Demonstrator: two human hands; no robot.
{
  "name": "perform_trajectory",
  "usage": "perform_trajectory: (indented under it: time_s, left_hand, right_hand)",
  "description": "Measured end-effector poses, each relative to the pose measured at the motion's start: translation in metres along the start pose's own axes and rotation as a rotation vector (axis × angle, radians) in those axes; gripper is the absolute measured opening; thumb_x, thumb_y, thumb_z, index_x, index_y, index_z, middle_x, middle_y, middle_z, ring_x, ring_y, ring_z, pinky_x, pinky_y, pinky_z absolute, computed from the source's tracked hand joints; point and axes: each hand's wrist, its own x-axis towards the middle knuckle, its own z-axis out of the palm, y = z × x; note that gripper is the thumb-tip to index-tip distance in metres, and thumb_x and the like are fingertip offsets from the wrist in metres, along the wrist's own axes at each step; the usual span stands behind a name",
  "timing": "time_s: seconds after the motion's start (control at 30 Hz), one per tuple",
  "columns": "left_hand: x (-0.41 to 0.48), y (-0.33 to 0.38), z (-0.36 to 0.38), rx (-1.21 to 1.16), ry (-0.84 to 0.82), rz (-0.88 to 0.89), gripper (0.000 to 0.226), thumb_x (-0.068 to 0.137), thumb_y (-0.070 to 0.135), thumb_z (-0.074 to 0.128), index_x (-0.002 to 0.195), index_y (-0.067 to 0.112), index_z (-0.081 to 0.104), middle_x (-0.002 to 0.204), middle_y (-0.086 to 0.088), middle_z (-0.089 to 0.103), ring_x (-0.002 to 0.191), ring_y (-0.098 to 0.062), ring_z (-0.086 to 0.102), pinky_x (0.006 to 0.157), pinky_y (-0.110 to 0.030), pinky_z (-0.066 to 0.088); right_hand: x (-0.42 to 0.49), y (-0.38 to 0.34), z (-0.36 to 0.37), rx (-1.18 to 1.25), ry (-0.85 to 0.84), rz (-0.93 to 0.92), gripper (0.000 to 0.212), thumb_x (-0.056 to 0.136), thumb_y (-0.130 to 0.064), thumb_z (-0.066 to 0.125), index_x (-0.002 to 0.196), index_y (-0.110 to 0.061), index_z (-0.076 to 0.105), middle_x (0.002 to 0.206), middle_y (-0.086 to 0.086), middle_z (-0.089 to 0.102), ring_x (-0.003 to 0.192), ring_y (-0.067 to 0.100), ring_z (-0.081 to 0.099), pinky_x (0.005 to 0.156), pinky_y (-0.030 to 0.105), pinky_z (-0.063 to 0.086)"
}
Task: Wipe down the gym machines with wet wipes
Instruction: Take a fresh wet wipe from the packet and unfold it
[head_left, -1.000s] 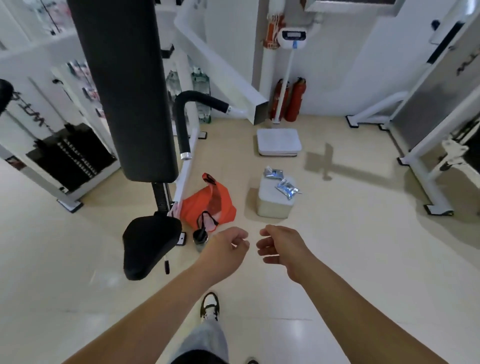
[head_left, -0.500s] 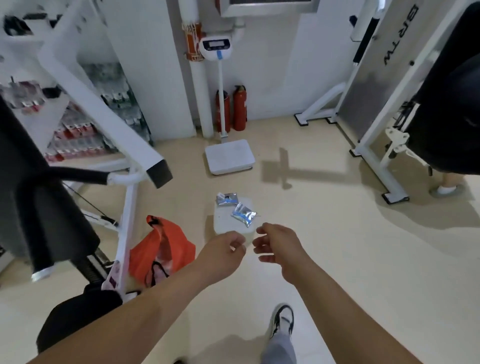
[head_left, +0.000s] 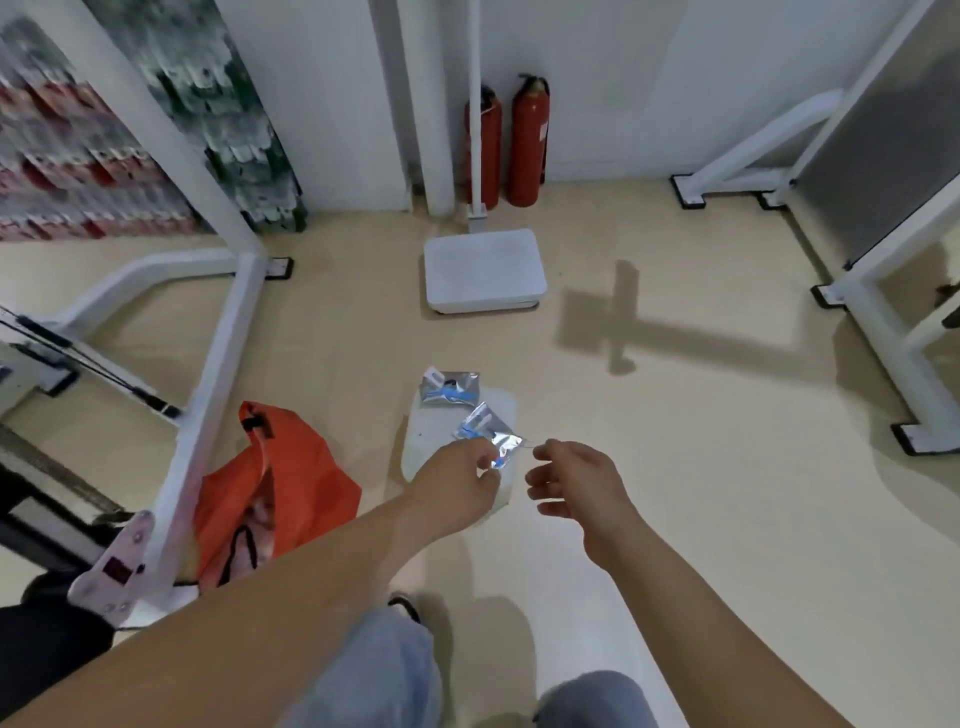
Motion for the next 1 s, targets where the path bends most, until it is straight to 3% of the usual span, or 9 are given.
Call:
perform_trajectory:
  time_s: [0.3,0.43,0.5,0.57,0.63,0.73,0.8,0.9,1.0]
  left_hand:
    - [0.209,-0.165,0.115,0.154,0.013,0.018,0.034,0.098,0.019,0.059,0.132,0.018,0.062,0.139,0.0,0.053,0.115,-0.021,0.059,0.098,-0.027,0.044]
    - [0.265,-0.193,0.142,0.247,-0.007,0.101,0.05,0.1,0.023,0.056,0.15,0.027,0.048,0.162,0.005,0.031,0.138,-0.018,0.046,0.104,-0.024,0.038]
    - [0.277,-0.197,0.153,0.312,-0.042,0.127,0.052,0.102,0.025,0.054,0.153,0.032,0.043,0.165,0.006,0.024,0.139,-0.019,0.046,0.102,-0.024,0.038]
    - [0.282,-0.2,0.162,0.344,-0.01,0.139,0.045,0.103,0.027,0.053,0.147,0.03,0.05,0.156,0.004,0.037,0.132,-0.022,0.052,0.1,-0.029,0.044]
    - [0.284,-0.205,0.169,0.343,0.067,0.132,0.031,0.102,0.031,0.052,0.131,0.025,0.062,0.132,0.002,0.054,0.117,-0.023,0.058,0.093,-0.036,0.05]
    - [0.288,-0.211,0.175,0.401,0.134,0.109,0.029,0.105,0.038,0.046,0.111,0.02,0.069,0.111,0.002,0.056,0.101,-0.021,0.06,0.082,-0.038,0.052]
    - [0.294,-0.213,0.177,0.441,0.172,0.132,0.031,0.106,0.037,0.045,0.105,0.017,0.069,0.105,0.003,0.052,0.101,-0.022,0.058,0.077,-0.035,0.048]
    - [0.308,-0.215,0.18,0.433,0.198,0.15,0.025,0.103,0.036,0.053,0.102,0.019,0.072,0.11,0.002,0.052,0.107,-0.022,0.054,0.075,-0.034,0.046]
    - [0.315,-0.217,0.184,0.368,0.238,0.132,0.016,0.097,0.033,0.062,0.101,0.024,0.075,0.112,0.002,0.051,0.108,-0.02,0.055,0.076,-0.035,0.049]
  right_hand:
    - [0.272,0.163,0.026,0.027,0.07,0.0,0.015,0.101,-0.023,0.057,0.107,-0.013,0.065,0.097,0.005,0.063,0.075,0.023,0.064,0.072,0.039,0.053]
    - [0.361,0.196,0.029,0.008,0.057,0.011,0.042,0.095,-0.035,0.065,0.128,-0.011,0.058,0.109,0.005,0.062,0.079,0.023,0.061,0.07,0.036,0.053]
    - [0.385,0.203,0.034,0.019,0.024,0.01,0.045,0.092,-0.039,0.069,0.127,-0.016,0.054,0.107,0.003,0.064,0.078,0.022,0.06,0.065,0.032,0.054]
    - [0.396,0.207,0.038,0.038,-0.004,0.014,0.04,0.089,-0.039,0.072,0.117,-0.017,0.054,0.102,0.004,0.065,0.077,0.022,0.059,0.062,0.029,0.054]
    - [0.401,0.209,0.041,0.051,0.008,0.018,0.036,0.088,-0.037,0.076,0.107,-0.013,0.057,0.098,0.006,0.064,0.077,0.023,0.058,0.063,0.031,0.051]
    - [0.405,0.214,0.044,0.007,0.087,-0.035,0.045,0.076,-0.041,0.084,0.103,-0.013,0.061,0.105,0.007,0.068,0.077,0.022,0.063,0.068,0.034,0.051]
    - [0.407,0.215,0.047,-0.127,0.134,-0.097,0.053,0.061,-0.05,0.086,0.098,-0.021,0.063,0.115,0.01,0.061,0.08,0.022,0.067,0.068,0.034,0.053]
    - [0.408,0.21,0.05,-0.292,0.166,-0.177,0.038,0.072,-0.041,0.087,0.091,-0.019,0.062,0.108,-0.005,0.039,0.083,0.02,0.066,0.077,0.037,0.057]
    - [0.411,0.205,0.053,-0.372,0.18,-0.258,0.031,0.078,-0.037,0.083,0.085,-0.016,0.062,0.107,0.001,0.047,0.075,0.018,0.063,0.074,0.035,0.055]
